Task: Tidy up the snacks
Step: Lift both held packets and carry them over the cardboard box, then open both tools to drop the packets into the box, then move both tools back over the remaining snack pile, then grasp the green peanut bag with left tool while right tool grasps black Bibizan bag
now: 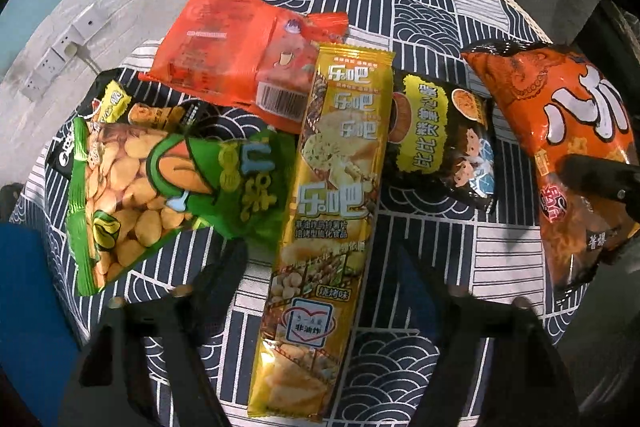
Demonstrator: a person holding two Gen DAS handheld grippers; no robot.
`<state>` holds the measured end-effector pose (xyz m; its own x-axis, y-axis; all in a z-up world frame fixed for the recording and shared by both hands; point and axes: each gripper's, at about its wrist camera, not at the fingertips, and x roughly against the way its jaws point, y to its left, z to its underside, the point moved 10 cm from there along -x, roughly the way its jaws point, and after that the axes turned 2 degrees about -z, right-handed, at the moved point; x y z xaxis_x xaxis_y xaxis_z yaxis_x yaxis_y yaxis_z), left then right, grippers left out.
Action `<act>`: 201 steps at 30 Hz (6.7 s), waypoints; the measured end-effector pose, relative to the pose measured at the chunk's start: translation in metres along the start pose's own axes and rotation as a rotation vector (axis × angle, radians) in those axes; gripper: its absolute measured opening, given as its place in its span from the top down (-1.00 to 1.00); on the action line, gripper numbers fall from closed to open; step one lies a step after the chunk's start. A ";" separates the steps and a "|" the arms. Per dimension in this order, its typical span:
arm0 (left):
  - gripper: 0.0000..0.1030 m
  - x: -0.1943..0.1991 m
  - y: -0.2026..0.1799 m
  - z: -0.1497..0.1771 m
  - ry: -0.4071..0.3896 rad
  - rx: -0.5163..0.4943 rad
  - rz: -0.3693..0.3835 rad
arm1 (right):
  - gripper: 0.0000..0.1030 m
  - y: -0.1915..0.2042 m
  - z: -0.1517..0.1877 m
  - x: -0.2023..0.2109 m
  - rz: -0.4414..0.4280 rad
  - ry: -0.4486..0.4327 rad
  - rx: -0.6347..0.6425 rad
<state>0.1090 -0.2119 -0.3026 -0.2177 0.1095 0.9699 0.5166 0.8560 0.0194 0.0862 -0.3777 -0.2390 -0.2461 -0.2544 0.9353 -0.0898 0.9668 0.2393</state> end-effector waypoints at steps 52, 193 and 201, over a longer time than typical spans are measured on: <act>0.40 0.186 0.146 0.100 -0.222 0.249 -0.100 | 0.18 0.171 -0.045 0.075 -0.083 -0.138 0.284; -0.54 0.057 0.130 0.035 -0.026 0.263 -0.159 | -0.46 0.091 -0.105 -0.070 0.059 -0.012 0.313; -0.55 0.040 0.151 0.030 -0.002 0.320 -0.168 | -0.46 0.107 -0.095 -0.091 0.050 0.020 0.362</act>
<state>0.1532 -0.0629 -0.2684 -0.2797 -0.0454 0.9590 0.1884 0.9769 0.1012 0.1903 -0.2485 -0.2735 -0.2403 -0.2033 0.9492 -0.4150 0.9055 0.0888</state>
